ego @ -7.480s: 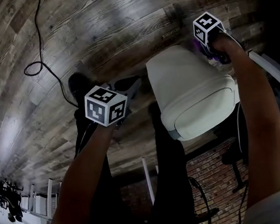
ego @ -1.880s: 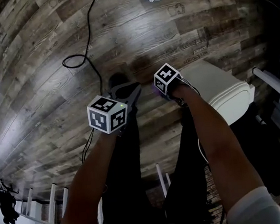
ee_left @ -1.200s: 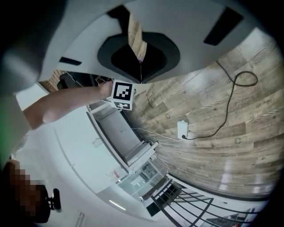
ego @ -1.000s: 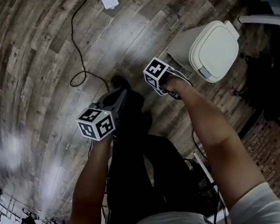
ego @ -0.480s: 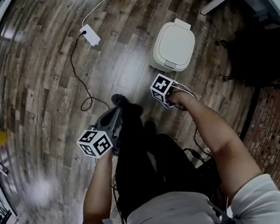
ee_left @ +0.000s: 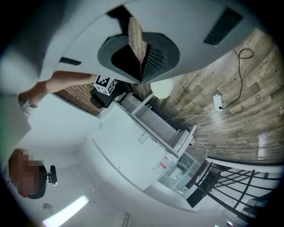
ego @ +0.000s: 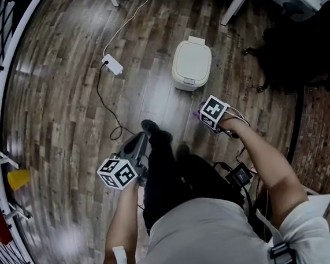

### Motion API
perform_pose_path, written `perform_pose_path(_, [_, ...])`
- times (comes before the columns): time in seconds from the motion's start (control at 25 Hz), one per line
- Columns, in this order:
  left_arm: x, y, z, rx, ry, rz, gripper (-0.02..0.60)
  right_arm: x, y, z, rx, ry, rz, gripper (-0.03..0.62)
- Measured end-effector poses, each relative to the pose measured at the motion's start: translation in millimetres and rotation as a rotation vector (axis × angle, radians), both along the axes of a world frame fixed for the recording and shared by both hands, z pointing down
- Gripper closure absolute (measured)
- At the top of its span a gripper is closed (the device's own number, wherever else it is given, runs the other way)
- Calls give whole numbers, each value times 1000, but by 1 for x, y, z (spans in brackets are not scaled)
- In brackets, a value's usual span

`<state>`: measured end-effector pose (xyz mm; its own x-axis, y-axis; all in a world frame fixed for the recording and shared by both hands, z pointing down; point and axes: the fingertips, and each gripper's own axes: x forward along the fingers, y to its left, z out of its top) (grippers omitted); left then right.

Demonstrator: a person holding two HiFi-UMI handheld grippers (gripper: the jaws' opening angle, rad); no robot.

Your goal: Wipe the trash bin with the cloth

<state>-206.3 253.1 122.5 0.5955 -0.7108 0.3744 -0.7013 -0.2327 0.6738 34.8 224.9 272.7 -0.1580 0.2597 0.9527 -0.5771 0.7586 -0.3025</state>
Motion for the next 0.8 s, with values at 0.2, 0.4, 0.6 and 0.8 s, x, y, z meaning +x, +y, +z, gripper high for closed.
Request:
perform_pose_path(0.2, [18,16,-56,47,-12,36,578,34,14,-62,90,-45,90,519])
perform_pose_path(0.4, [29,34,-96,72,-22,37,578,58,26,-106,162,-108,200,518])
perform_pose_path(0.6, [27,44,-122,75,-36,49,578,66,35,-136,228,-164,285,518])
perform_pose_path(0.8, [23,46,-139,92,-40,85,578,67,36,-165,344,-203,351,517])
